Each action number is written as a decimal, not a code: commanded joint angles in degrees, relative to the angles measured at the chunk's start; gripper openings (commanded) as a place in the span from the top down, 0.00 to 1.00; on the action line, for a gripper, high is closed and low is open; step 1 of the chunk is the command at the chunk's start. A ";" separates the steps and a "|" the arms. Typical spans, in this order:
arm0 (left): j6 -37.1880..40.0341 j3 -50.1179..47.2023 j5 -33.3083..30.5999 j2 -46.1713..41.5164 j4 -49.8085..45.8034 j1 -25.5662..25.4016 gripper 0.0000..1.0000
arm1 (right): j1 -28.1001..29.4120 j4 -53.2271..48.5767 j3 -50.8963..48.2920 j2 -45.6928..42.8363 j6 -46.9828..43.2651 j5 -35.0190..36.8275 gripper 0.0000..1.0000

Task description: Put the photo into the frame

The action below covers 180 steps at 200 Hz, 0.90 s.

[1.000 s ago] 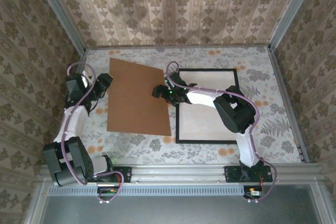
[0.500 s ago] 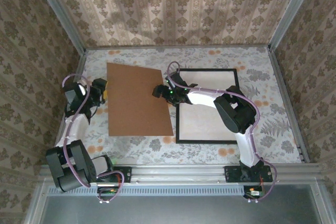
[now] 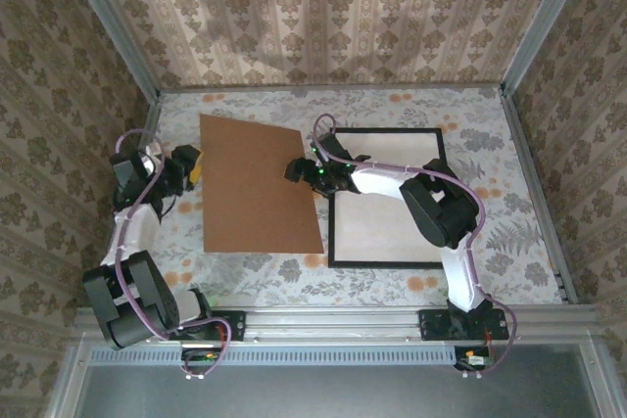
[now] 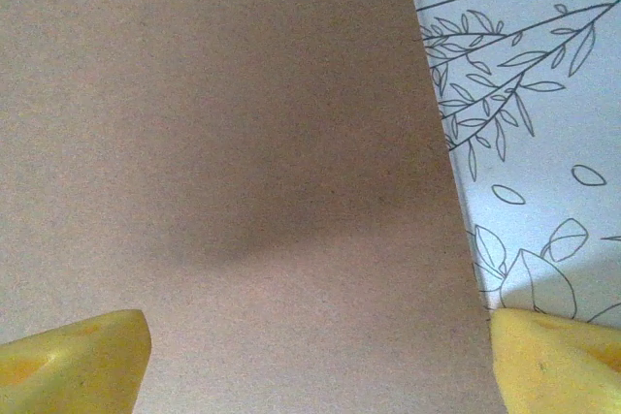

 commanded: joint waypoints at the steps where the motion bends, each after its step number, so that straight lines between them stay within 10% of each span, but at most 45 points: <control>1: 16.17 2.21 11.25 1.09 -25.47 -2.68 0.46 | 1.64 10.71 1.22 6.84 -2.47 -6.96 0.09; 108: 19.82 0.48 9.23 -3.65 -20.45 -3.03 0.52 | 0.16 11.41 2.79 8.12 -1.38 -12.31 0.09; 180: -8.37 -8.94 5.77 -8.65 1.40 -4.35 0.53 | 0.39 14.63 1.35 7.86 0.95 -12.84 0.08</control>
